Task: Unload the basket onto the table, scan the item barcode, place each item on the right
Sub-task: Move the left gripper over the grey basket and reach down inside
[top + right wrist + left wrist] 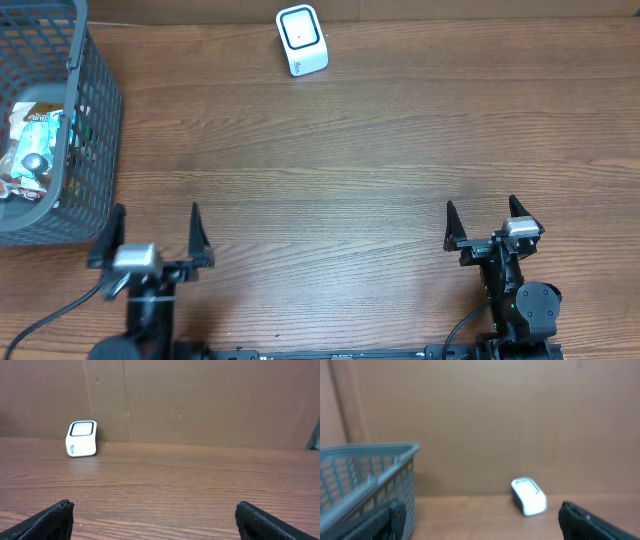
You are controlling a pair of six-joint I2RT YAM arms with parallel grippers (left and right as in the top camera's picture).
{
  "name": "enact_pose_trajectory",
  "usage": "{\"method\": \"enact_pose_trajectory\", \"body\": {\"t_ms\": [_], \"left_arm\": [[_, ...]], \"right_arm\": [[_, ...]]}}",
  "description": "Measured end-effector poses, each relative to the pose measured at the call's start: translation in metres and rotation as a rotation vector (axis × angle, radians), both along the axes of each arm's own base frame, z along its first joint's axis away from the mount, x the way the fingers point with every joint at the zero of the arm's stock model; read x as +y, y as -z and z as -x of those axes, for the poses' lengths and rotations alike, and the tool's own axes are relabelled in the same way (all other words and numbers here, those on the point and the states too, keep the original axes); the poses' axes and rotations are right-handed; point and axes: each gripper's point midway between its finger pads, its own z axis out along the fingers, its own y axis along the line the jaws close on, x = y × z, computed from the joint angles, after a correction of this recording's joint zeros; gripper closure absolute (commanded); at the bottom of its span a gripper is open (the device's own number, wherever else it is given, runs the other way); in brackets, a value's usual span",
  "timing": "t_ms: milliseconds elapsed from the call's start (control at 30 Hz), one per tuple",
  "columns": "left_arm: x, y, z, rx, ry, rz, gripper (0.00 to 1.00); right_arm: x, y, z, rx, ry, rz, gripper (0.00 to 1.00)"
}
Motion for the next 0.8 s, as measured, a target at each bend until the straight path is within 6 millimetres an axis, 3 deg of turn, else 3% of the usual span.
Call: {"method": "enact_pose_trajectory", "body": {"t_ms": [200,367,500,600,800], "left_arm": [[-0.017,-0.073,0.028,0.111,0.098,-0.029,0.01],[-0.022,-0.099,0.025,0.367,0.133,-0.058,0.01],[-0.034,-0.116,-0.002,0.546,0.207,-0.05,0.0],[-0.042,-0.116,-0.026,0.617,0.255,-0.039,0.01],[-0.034,-0.094,-0.078,0.727,0.203,-0.032,0.0]], "right_arm": [[0.0,0.0,0.0,-0.001,0.0,0.0,0.0],[0.0,0.0,0.0,0.0,0.0,0.0,0.0],[0.0,0.0,0.0,0.0,0.0,0.0,0.0],[0.0,0.0,0.0,-0.001,0.0,0.0,0.0],[0.0,0.0,0.0,-0.001,0.0,0.0,0.0]]}}
